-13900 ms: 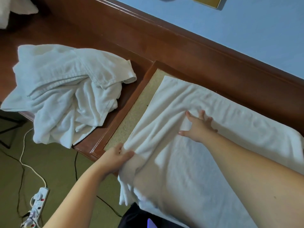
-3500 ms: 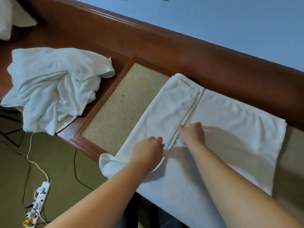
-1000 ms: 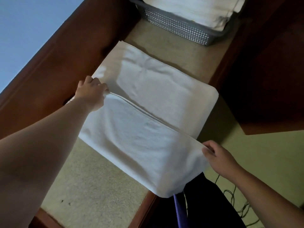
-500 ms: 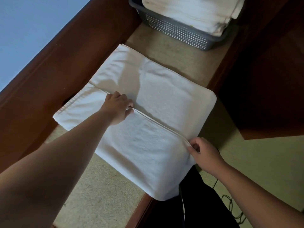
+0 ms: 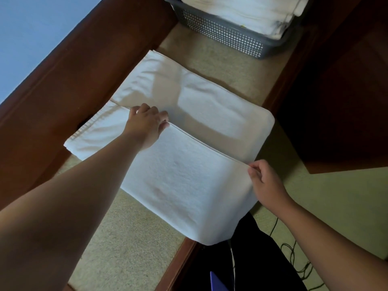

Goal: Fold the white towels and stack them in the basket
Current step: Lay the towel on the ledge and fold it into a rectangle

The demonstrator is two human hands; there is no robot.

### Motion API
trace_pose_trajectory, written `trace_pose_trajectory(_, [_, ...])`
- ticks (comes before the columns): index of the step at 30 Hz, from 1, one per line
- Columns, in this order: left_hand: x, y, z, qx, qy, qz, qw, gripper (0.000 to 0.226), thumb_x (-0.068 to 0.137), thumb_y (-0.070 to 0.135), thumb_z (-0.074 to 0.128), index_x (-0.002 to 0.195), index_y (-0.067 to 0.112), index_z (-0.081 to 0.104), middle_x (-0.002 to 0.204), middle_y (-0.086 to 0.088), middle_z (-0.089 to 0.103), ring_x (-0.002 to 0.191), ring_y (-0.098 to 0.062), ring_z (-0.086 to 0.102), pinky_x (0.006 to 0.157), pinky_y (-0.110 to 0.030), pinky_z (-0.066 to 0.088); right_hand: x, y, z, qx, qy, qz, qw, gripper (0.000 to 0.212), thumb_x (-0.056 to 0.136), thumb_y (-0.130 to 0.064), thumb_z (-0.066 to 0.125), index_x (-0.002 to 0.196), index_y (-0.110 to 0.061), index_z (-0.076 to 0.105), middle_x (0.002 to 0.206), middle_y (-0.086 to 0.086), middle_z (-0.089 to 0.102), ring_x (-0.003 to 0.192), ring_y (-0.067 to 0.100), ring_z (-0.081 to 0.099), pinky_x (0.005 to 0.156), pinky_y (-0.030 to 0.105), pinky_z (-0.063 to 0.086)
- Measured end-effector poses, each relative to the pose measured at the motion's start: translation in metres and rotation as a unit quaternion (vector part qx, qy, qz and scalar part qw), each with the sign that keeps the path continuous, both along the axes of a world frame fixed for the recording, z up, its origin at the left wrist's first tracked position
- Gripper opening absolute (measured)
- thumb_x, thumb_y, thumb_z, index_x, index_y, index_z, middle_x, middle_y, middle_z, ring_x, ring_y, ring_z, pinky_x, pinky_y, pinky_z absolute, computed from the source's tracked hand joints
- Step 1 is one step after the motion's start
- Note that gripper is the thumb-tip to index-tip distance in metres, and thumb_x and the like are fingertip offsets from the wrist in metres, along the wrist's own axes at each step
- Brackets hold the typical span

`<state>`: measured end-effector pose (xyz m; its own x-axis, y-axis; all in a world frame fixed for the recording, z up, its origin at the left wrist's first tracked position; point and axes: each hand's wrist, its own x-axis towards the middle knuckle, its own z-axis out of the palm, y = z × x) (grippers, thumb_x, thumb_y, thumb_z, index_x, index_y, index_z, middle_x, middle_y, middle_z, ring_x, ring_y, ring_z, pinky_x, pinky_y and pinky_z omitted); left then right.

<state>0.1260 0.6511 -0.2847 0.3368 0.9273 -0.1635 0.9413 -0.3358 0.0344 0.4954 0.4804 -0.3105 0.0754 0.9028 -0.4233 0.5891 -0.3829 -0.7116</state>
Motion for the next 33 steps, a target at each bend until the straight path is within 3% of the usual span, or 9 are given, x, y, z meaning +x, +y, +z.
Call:
trace_pose_trajectory(5, [-0.007,0.008,-0.004,-0.041,0.029,0.017,0.999,0.023,0.105,0.045,0.048,0.120,0.036,0.063,0.119,0.000,0.060,0.122,-0.031,0.045,0.109,-0.051,0.031,-0.001,0.000,-0.006,-0.040,-0.020,0.029,0.999,0.014,0.103,-0.041,0.057,0.111,-0.030,0.059,0.108,-0.007,0.062,0.098,0.011,0.063,0.080,0.039,0.057])
trace_pose_trajectory(9, [-0.029,0.025,-0.002,-0.064,0.096,0.027,0.993,0.030,0.097,0.026,0.057,0.125,0.035,0.062,0.127,-0.004,0.055,0.126,-0.032,0.039,0.109,-0.053,0.031,0.002,-0.004,-0.013,-0.064,-0.057,0.069,0.994,0.013,0.101,-0.044,0.059,0.107,-0.033,0.058,0.105,-0.008,0.061,0.096,0.014,0.061,0.084,0.045,0.057])
trace_pose_trajectory(16, [-0.073,0.051,0.013,-0.039,0.242,0.060,0.968,0.032,0.102,0.037,0.051,0.129,0.025,0.063,0.129,-0.007,0.053,0.123,-0.032,0.039,0.100,-0.050,0.039,0.002,-0.007,-0.014,-0.056,-0.092,0.048,0.993,0.020,0.101,-0.036,0.060,0.118,-0.024,0.061,0.111,-0.006,0.059,0.105,0.019,0.059,0.091,0.049,0.055])
trace_pose_trajectory(23, [-0.086,0.061,0.018,0.045,0.205,0.104,0.972,0.027,0.105,0.038,0.049,0.122,0.024,0.064,0.117,-0.013,0.054,0.113,-0.035,0.041,0.089,-0.048,0.040,-0.003,-0.004,-0.012,-0.043,-0.102,0.015,0.994,0.017,0.102,-0.025,0.059,0.119,-0.025,0.061,0.110,-0.008,0.057,0.106,0.020,0.059,0.091,0.047,0.054])
trace_pose_trajectory(26, [-0.085,0.059,0.015,0.056,0.228,0.176,0.956,0.046,0.104,0.055,0.044,0.127,0.018,0.061,0.127,-0.016,0.050,0.116,-0.036,0.041,0.091,-0.047,0.039,-0.005,0.000,-0.011,-0.056,-0.088,-0.009,0.994,0.020,0.102,-0.026,0.061,0.121,-0.027,0.059,0.111,-0.007,0.058,0.106,0.019,0.059,0.089,0.045,0.054])
trace_pose_trajectory(29, [-0.067,0.059,0.015,0.065,0.231,0.221,0.945,0.047,0.102,0.047,0.052,0.131,0.010,0.054,0.132,-0.017,0.046,0.118,-0.036,0.041,0.092,-0.046,0.042,-0.006,0.005,-0.009,-0.036,-0.082,-0.032,0.995,0.029,0.100,-0.029,0.064,0.128,-0.026,0.056,0.116,-0.007,0.055,0.110,0.019,0.057,0.090,0.046,0.056])
trace_pose_trajectory(31, [-0.042,0.063,0.016,0.072,0.196,0.195,0.958,0.045,0.099,0.036,0.056,0.135,0.010,0.050,0.135,-0.016,0.045,0.121,-0.036,0.042,0.093,-0.047,0.042,-0.007,0.016,-0.005,-0.012,-0.089,-0.052,0.995,0.041,0.099,-0.032,0.067,0.136,-0.024,0.053,0.127,-0.004,0.050,0.119,0.019,0.054,0.093,0.047,0.056])
trace_pose_trajectory(33, [-0.005,0.072,0.017,0.047,0.142,0.109,0.983,0.049,0.100,0.037,0.055,0.143,0.016,0.045,0.142,-0.015,0.045,0.127,-0.037,0.042,0.096,-0.050,0.042,-0.007,0.035,0.002,0.016,-0.101,-0.064,0.993,0.050,0.099,-0.036,0.067,0.144,-0.024,0.048,0.140,-0.001,0.045,0.125,0.018,0.050,0.094,0.043,0.056])
